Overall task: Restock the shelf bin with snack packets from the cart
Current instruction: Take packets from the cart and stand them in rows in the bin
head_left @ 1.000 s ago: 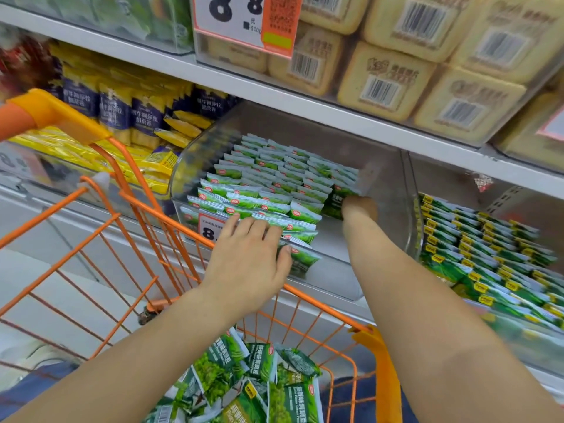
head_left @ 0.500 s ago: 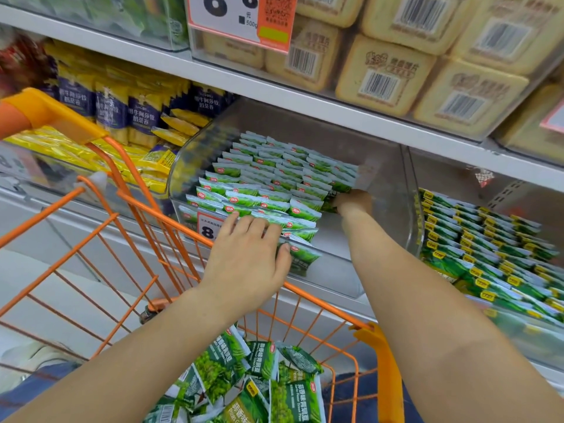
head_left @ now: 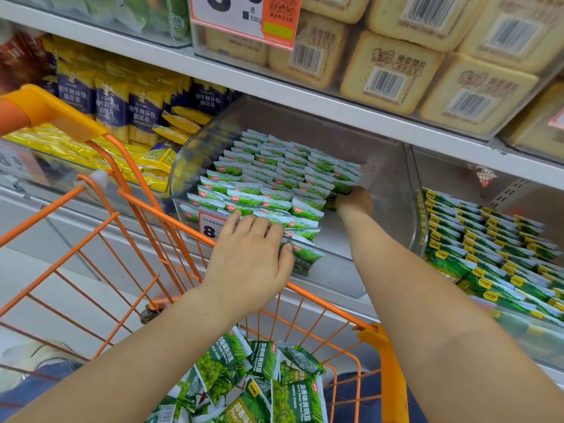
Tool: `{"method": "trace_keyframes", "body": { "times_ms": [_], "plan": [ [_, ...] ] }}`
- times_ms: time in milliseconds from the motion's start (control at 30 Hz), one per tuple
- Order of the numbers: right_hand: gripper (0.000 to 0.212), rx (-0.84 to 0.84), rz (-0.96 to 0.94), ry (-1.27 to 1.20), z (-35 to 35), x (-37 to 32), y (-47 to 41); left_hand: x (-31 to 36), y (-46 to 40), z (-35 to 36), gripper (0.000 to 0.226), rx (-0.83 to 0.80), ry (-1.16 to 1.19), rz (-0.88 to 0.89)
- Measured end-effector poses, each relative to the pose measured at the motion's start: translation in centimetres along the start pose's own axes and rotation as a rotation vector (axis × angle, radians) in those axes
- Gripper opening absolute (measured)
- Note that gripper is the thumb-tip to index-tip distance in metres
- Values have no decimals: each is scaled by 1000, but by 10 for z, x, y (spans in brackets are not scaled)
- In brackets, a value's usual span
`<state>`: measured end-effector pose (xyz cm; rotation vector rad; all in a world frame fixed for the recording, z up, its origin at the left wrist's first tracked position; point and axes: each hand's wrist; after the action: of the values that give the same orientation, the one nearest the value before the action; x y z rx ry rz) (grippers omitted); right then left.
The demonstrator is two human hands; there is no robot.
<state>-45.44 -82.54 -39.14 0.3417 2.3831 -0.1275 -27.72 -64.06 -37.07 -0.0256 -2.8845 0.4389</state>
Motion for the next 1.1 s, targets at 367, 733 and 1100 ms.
{"method": "trace_keyframes", "body": {
  "times_ms": [367,733,1100],
  "plan": [
    [38,11,46,-64,2,3,-2,-2,0,1,50,-12,21,10],
    [59,237,-207,-412,-39,-50,57,-2,-8,-44,50,-353,264,-42],
    [24,-772,-1293,342,-69,-27,254,-65,78,-76,42,-678,-68,81]
  ]
}}
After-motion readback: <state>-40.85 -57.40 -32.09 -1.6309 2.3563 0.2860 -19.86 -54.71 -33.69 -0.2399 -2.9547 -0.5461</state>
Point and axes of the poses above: each hand's wrist, its own y-axis away from the middle knuckle, its own z-axis out of the palm, x = y × z, and after that the axes turned 11 degrees about -z, right-handed
